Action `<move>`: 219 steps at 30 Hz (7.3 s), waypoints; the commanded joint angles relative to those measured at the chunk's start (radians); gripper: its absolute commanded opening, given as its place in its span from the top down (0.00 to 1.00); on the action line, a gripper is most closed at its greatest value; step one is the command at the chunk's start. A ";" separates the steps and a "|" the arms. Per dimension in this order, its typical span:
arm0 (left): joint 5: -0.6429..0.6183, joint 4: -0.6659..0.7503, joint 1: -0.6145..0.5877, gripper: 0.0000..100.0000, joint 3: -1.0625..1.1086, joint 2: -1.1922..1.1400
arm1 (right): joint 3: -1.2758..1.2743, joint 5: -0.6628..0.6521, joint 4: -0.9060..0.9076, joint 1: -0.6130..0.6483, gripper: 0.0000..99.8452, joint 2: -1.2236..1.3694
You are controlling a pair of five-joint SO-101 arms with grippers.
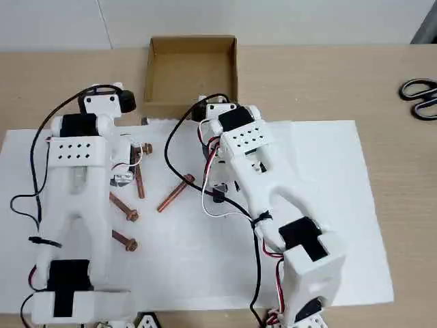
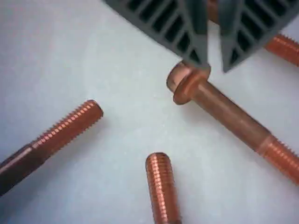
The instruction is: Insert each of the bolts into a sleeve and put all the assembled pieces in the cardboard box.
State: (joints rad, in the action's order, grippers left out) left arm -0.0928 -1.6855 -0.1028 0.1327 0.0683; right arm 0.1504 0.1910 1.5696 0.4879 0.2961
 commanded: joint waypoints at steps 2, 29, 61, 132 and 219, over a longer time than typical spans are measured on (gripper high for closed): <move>0.032 0.018 0.000 0.99 0.013 0.005 | 0.041 0.002 -0.019 0.015 0.91 -0.010; 0.028 0.097 -0.005 0.99 0.050 0.008 | 0.115 -0.005 -0.050 0.081 0.84 0.091; 0.029 0.095 -0.003 0.99 0.051 0.006 | 0.114 -0.032 -0.059 0.067 1.00 0.217; 0.269 0.242 0.356 0.88 -0.107 -0.339 | -0.387 -0.445 0.157 -0.621 1.00 -0.595; -0.049 0.809 0.270 0.99 0.963 1.524 | -1.336 -0.245 -0.429 -0.297 1.00 -1.982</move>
State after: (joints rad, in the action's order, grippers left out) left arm -0.1112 -0.9920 0.1734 0.9981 1.4860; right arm -1.1400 -0.0928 1.2045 0.1059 -1.6356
